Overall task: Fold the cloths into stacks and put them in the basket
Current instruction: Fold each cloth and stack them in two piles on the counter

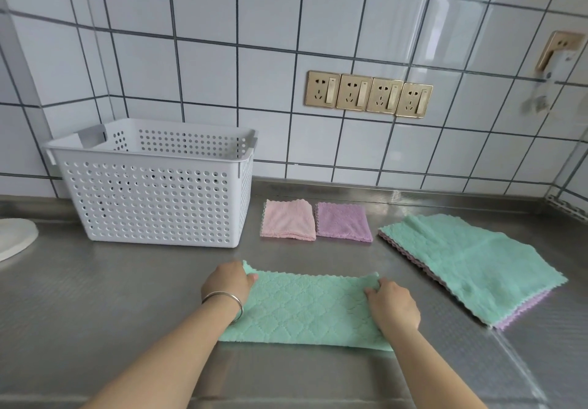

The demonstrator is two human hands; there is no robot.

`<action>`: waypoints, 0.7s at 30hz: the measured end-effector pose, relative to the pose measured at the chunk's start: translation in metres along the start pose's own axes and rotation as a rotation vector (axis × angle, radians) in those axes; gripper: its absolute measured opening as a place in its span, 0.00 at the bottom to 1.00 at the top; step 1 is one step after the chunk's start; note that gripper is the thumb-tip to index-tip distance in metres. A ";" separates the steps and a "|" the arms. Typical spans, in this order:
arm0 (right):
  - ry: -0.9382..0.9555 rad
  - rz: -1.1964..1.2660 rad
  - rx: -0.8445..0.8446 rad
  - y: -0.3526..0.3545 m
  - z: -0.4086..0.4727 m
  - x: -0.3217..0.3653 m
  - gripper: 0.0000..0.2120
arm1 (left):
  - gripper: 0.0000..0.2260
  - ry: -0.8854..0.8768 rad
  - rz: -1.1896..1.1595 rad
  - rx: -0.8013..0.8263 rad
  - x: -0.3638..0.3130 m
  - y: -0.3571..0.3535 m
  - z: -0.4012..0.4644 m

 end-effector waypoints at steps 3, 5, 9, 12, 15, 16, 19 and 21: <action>0.023 0.022 -0.047 0.008 -0.005 -0.001 0.15 | 0.24 -0.112 0.072 -0.202 -0.011 0.017 -0.013; 0.016 0.040 -0.048 0.010 -0.006 -0.005 0.19 | 0.26 -0.311 0.083 -0.299 -0.031 0.021 -0.028; -0.025 0.090 0.066 0.006 -0.012 -0.013 0.26 | 0.29 -0.641 0.219 0.115 -0.077 -0.021 -0.064; -0.096 0.103 0.183 0.003 -0.016 -0.021 0.24 | 0.32 -0.712 0.296 0.261 -0.085 -0.047 -0.080; -0.087 0.059 0.226 0.008 -0.017 -0.027 0.13 | 0.33 -0.676 0.316 0.278 -0.082 -0.054 -0.079; -0.087 0.056 0.231 0.011 -0.019 -0.027 0.15 | 0.33 -0.667 0.323 0.274 -0.082 -0.054 -0.079; -0.041 0.061 0.178 0.015 -0.026 -0.020 0.11 | 0.33 -0.652 0.336 0.287 -0.083 -0.056 -0.078; 0.026 0.050 0.092 0.019 -0.036 -0.011 0.01 | 0.32 -0.622 0.320 0.334 -0.083 -0.053 -0.077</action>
Point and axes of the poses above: each hand's wrist, its own z-axis towards the middle knuckle, its own y-axis out of the back of the hand, x = y × z, the point moved 6 cm from there along z, towards the middle knuckle, and after that the axes turned 4 degrees about -x, right-handed, at the moved point
